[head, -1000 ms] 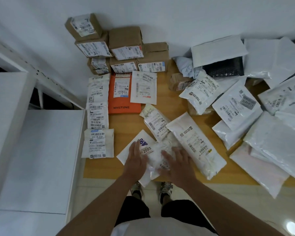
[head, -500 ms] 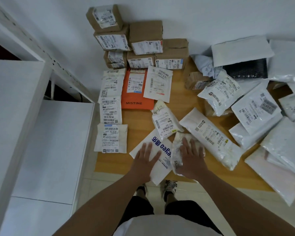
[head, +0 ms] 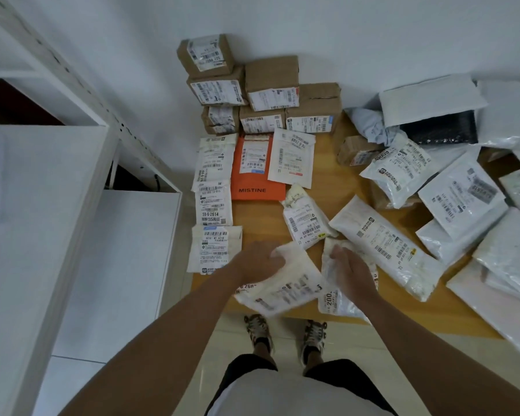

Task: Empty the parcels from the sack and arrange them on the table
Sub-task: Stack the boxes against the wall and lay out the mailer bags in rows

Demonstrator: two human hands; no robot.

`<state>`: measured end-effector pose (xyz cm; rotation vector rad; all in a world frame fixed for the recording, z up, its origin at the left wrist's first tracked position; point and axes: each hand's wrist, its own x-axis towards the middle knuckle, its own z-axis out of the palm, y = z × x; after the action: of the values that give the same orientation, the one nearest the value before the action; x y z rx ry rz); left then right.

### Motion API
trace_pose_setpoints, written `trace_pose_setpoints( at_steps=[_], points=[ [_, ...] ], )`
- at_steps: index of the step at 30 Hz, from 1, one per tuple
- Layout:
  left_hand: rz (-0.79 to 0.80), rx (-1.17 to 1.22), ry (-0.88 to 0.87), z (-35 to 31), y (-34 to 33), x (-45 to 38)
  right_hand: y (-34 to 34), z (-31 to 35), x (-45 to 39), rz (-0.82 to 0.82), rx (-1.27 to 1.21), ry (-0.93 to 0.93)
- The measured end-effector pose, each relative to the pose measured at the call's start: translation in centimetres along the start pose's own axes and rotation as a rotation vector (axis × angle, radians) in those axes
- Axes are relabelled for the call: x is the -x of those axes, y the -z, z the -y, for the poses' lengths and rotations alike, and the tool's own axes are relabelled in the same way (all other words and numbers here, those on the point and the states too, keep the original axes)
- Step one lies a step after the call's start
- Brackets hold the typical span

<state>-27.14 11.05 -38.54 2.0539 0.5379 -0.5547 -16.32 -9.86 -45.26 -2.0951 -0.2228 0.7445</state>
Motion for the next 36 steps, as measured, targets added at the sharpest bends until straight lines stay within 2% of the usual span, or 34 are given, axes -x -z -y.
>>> trace_pose_setpoints(
  at_steps=[2,3,6,8,10,12,14,15,17,19,21,23,26,29,33,36],
  points=[
    [0.012,0.263,0.089,0.1,1.5,-0.3,-0.5,1.3,0.6,0.112,-0.161,-0.072],
    [0.016,0.316,0.128,0.3,1.9,-0.4,-0.6,1.9,0.7,0.192,-0.143,-0.063],
    [-0.016,0.339,0.215,2.2,1.8,0.0,-1.0,2.9,0.5,0.487,-0.021,-0.099],
    [-0.063,0.319,0.244,4.0,1.0,0.1,-1.2,2.7,0.4,0.605,0.06,-0.158],
    [-0.106,0.297,0.243,5.4,0.1,0.3,-1.6,2.2,0.5,0.546,0.053,-0.198],
    [-0.186,0.385,0.278,6.3,-0.8,0.4,-2.1,1.8,0.6,0.376,-0.206,-0.338],
    [-0.223,0.506,0.349,6.7,-1.9,0.7,-2.7,1.3,0.9,0.287,-0.451,-0.468],
    [-0.214,0.52,0.38,6.9,-2.5,0.8,-3.2,1.0,1.3,0.298,-0.429,-0.473],
    [-0.27,0.321,0.387,7.8,-3.6,0.8,-3.9,0.8,2.2,0.333,-0.266,-0.431],
    [-0.502,0.165,0.419,9.1,-3.6,0.9,-4.4,1.2,2.6,0.271,-0.206,-0.388],
    [-0.75,0.215,0.474,10.9,-2.4,1.0,-4.9,1.1,2.4,0.196,-0.138,-0.357],
    [-0.885,0.297,0.579,13.2,-0.8,1.2,-5.4,1.0,2.4,0.16,-0.082,-0.352],
    [-0.816,0.319,0.678,15.8,0.0,1.7,-5.9,0.6,2.9,0.106,-0.084,-0.393],
    [-0.737,0.352,0.688,17.2,-0.6,2.1,-6.1,0.8,3.3,0.054,-0.048,-0.383],
    [-0.693,0.481,0.688,18.0,0.6,1.4,-6.6,1.0,3.6,0.136,-0.002,-0.328],
    [-0.669,0.606,0.666,18.5,1.5,0.7,-7.1,0.7,3.6,0.161,0.054,-0.357]
  ],
)
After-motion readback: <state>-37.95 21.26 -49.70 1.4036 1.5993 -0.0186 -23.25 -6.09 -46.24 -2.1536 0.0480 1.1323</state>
